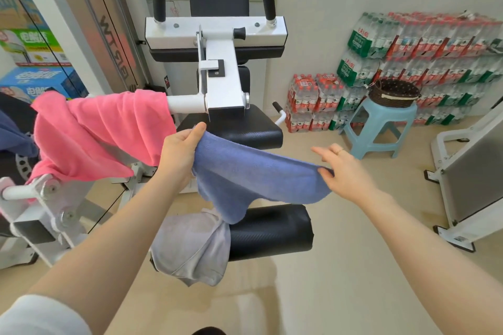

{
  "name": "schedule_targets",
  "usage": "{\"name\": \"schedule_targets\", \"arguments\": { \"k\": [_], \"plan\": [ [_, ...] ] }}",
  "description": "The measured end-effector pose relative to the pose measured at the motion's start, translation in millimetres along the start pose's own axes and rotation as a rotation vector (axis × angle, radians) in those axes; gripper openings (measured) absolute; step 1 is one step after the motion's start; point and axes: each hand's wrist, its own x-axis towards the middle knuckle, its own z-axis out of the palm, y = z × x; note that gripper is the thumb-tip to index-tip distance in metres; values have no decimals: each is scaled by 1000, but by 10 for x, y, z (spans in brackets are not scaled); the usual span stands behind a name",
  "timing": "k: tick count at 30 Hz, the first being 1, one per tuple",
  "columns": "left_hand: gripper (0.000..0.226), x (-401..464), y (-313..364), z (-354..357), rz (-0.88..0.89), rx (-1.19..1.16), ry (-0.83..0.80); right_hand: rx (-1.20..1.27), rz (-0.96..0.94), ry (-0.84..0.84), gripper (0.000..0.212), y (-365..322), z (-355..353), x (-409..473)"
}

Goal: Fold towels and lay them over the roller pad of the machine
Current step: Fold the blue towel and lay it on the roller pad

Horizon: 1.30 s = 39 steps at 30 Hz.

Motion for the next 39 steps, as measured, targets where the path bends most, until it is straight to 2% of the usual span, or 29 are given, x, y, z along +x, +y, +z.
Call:
{"name": "schedule_targets", "arguments": {
  "k": [2,6,9,11,13,19,23,26,28,31,35,39],
  "plan": [
    [37,-23,-75,-59,-19,-5,-80,-71,-21,-100,28,5,61,32],
    [40,-87,-262,-207,-118,-50,-163,-222,54,-237,24,-79,243,66],
    [33,-42,-407,-371,-205,-109,-152,63,191,-238,14,-130,432,96],
    [33,11,-505,-457,-200,-79,-155,169,282,-194,13,-189,528,131],
    [34,74,-542,-505,-192,-60,-155,152,336,-144,14,-273,582,211],
    [27,436,-453,-581,-126,-3,14,245,350,126,25,-490,445,587],
    [32,459,-359,-567,-22,-46,6,260,361,271,29,-566,260,616],
    [35,407,-544,-570,-35,-55,-19,195,386,308,23,-522,366,413],
    [34,326,-821,-622,-71,22,-83,148,402,233,21,-434,572,223],
    [31,162,-1310,-763,-189,158,-180,92,391,-36,26,-264,943,-49],
    [37,-113,-1660,-867,-290,359,-270,10,418,-338,26,-136,1331,-407],
    [33,-398,-1831,-851,-352,429,-287,121,451,-567,22,-113,1452,-692]
  ]
}}
